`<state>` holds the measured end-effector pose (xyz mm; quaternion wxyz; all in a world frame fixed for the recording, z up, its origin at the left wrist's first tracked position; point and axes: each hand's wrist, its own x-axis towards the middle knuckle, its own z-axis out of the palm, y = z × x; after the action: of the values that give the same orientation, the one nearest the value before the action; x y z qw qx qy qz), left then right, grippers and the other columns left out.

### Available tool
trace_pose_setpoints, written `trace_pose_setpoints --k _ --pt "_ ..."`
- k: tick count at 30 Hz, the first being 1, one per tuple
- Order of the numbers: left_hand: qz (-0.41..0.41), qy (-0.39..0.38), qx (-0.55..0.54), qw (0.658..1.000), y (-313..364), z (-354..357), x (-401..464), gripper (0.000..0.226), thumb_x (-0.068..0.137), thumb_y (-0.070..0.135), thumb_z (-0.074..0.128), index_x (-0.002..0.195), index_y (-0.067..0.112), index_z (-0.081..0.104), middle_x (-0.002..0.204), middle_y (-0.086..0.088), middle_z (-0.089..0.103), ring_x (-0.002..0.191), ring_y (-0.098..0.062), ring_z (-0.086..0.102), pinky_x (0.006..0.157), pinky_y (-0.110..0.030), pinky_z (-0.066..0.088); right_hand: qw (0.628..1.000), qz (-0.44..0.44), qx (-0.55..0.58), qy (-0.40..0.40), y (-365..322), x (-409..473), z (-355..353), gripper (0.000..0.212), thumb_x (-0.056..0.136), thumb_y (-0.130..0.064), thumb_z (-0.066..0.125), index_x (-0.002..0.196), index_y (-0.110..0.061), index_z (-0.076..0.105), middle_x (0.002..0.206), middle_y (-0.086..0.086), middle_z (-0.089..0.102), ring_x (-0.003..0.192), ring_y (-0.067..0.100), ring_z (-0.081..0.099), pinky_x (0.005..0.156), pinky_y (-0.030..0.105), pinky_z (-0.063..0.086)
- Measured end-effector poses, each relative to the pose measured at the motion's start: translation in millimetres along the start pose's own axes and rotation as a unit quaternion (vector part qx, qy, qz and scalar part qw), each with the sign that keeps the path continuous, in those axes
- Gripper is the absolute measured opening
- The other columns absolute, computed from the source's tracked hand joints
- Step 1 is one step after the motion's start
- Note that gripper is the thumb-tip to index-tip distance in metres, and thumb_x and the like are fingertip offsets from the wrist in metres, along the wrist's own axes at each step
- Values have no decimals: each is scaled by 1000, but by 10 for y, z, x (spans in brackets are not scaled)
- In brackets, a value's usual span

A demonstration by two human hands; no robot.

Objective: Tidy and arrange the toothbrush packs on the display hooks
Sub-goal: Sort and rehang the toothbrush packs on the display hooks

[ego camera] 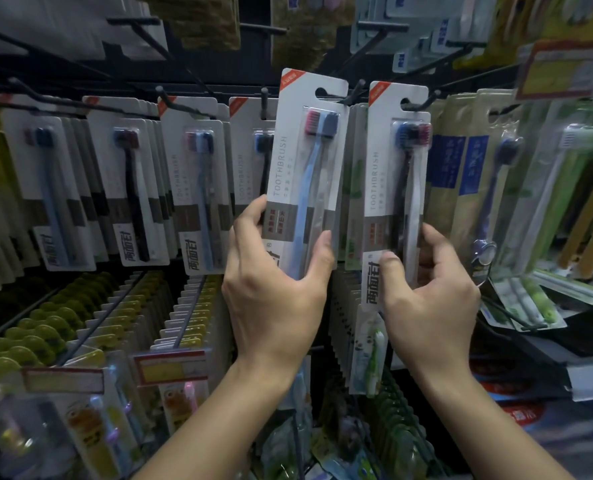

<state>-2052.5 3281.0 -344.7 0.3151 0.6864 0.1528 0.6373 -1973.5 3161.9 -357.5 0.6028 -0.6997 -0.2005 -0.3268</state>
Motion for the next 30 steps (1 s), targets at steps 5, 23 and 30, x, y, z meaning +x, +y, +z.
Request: trace_pose_setpoints --k 5,23,30 --pt "9 9 -7 1000 -14 -34 -1 70 87 43 83 142 11 53 129 -1 64 120 -11 60 102 -17 48 1000 -3 -10 -8 -13 -17 -2 57 91 -41 69 143 -18 60 123 -2 72 115 18 67 98 33 53" --pt "84 11 -24 996 -161 -293 4 70 88 42 78 141 3 54 131 -10 66 124 -21 65 104 -32 53 990 -133 24 -49 -74 -183 103 48 85 -26 72 128 -9 58 100 0 69 85 19 67 75 30 55" --pt "120 19 6 993 -387 -642 114 69 87 40 77 141 3 53 129 0 60 122 -8 60 103 -14 46 982 -169 44 -68 -205 -287 310 50 87 -27 72 131 -8 57 105 1 69 87 17 69 74 35 58"
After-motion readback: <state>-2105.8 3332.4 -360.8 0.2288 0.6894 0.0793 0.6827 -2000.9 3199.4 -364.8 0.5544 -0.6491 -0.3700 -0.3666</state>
